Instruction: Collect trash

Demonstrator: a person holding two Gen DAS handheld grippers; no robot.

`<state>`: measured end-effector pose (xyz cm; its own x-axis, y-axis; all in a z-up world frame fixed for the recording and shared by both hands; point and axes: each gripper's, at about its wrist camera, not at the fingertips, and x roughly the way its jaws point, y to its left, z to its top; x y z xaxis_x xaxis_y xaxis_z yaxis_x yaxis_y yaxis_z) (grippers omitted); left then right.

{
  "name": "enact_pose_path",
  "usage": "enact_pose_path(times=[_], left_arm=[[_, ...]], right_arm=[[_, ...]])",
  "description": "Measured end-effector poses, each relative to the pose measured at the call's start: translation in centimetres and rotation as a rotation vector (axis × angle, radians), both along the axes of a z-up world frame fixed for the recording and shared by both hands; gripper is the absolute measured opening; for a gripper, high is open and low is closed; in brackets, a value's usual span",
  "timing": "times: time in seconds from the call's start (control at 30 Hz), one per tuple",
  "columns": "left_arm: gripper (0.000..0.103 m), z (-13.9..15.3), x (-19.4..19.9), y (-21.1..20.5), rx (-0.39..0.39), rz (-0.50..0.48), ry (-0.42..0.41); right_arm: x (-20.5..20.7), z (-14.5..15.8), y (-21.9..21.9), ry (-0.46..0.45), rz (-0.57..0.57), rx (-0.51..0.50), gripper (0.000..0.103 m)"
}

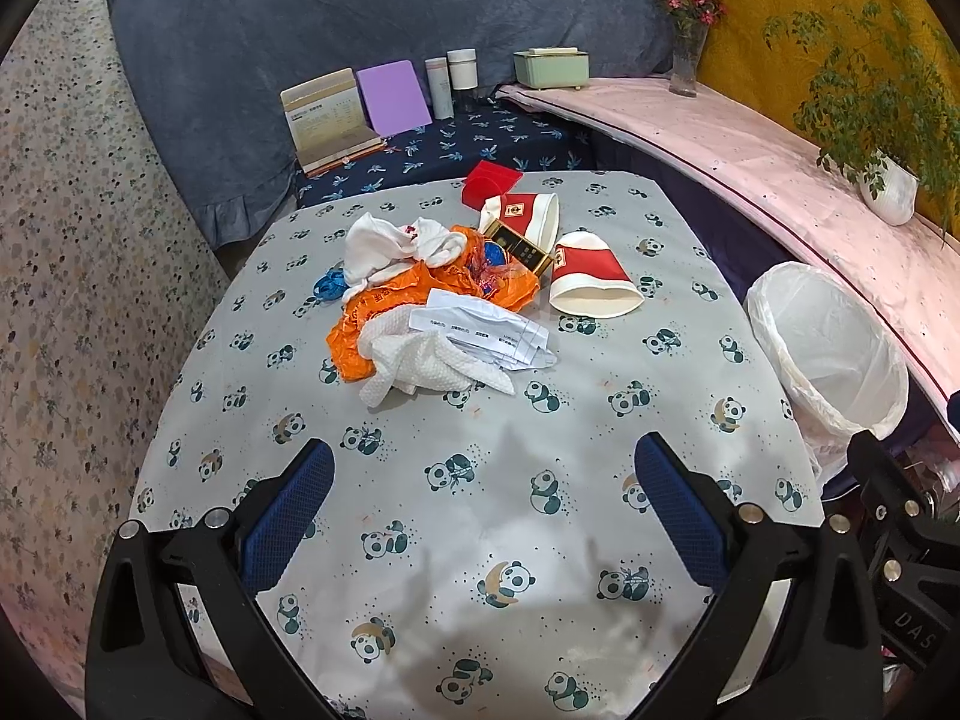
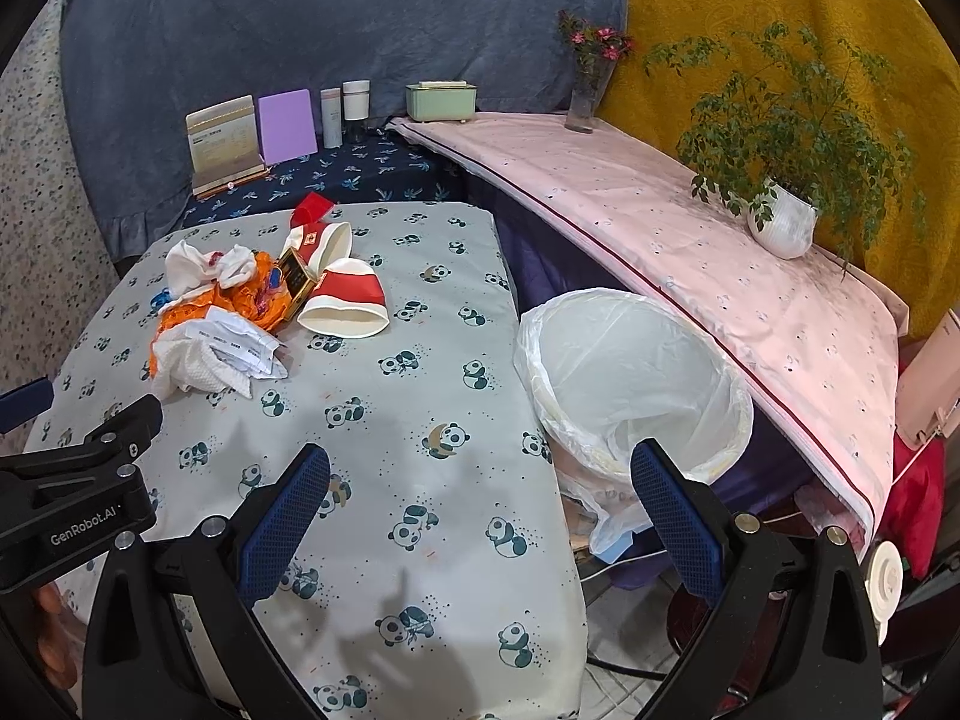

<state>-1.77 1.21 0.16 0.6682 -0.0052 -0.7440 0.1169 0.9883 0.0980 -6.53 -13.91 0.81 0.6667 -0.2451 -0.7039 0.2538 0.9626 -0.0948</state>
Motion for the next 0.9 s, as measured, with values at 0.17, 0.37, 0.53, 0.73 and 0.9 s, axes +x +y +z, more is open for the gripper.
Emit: enact_pose_path(times=[0.17,0.37,0.53,0.73,0.9], left_arm=[[0.096,0.02,0.14,0.15,0.0,0.001,-0.001],[0.096,-0.01,-0.42,-0.27,-0.002,-0.002,-0.002],[0.096,-0.09,-0.13,-0.16,0.0,-0.003,-0.002],[0.096,-0.1,-0.06,-0.15,0.0,-0.003,-0.001],[0.096,-0.08,0.04,-0.25,-0.001,-0.008,-0.001]], right_arm=[[-0.01,-0.05,-0.07,-0.001,-0.001,0.001,0.096],[0.01,-0.13,-0.13,0.001,-0.001,-0.003,0.096],[0.01,-0.12,-0.12,0.0,-0.001,-0.003,0.096],[0.01,-0.12,-0.07,0.0,-0.001,-0.003,0.096],[0.06,-0.15,-0.15,-0.003,-0.004,-0.003,0.096]])
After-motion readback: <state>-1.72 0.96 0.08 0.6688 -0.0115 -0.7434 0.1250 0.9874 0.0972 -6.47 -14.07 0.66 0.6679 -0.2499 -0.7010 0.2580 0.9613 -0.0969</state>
